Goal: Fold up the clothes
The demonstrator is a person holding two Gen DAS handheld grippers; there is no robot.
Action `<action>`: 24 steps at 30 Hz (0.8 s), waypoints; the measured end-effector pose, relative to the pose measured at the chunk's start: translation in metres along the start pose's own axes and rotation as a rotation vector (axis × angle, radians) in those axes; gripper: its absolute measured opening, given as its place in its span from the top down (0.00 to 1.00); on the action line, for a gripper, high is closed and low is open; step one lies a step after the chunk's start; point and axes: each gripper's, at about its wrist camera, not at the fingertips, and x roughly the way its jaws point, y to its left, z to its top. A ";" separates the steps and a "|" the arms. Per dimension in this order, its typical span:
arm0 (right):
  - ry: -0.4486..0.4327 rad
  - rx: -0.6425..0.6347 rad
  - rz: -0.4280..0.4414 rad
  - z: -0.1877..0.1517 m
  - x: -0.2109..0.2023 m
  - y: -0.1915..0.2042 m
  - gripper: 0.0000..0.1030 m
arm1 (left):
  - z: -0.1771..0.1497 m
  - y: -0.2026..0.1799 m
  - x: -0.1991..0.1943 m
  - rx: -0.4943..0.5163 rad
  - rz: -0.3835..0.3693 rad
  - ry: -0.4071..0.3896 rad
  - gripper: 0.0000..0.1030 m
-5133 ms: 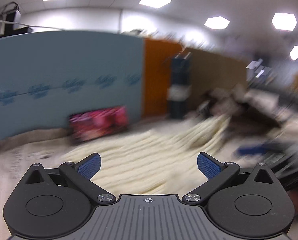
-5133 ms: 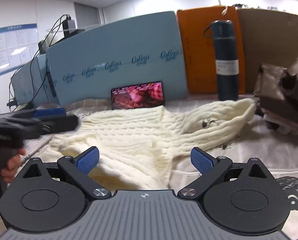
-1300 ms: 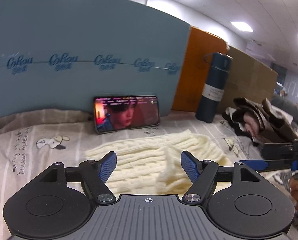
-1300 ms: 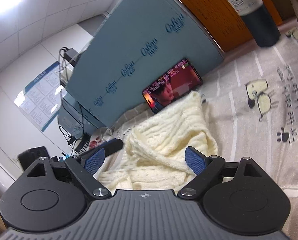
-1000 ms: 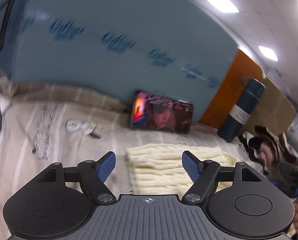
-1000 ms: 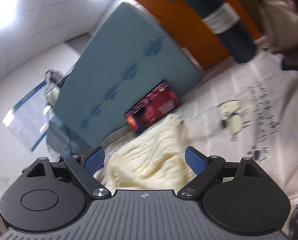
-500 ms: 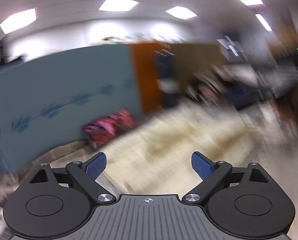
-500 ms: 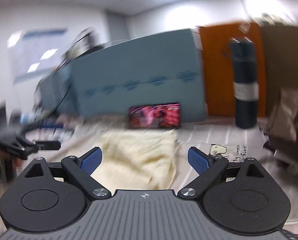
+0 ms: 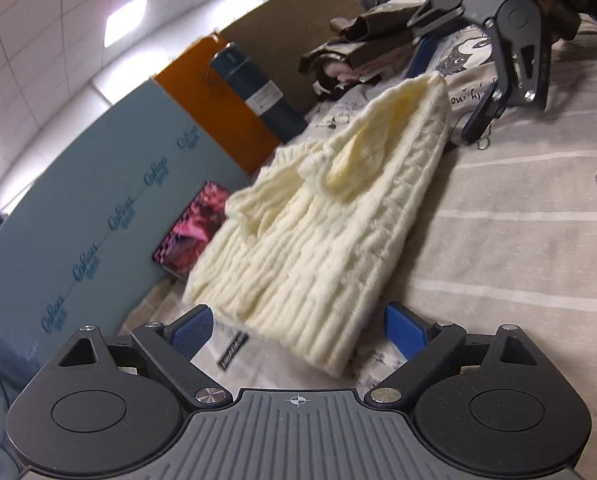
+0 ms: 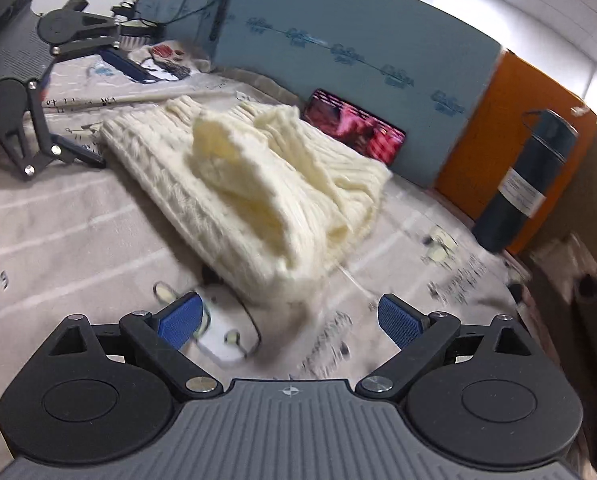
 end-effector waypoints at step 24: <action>-0.287 0.185 0.229 0.007 -0.066 -0.019 0.70 | -0.014 0.028 -0.064 -0.439 -0.123 -0.311 0.80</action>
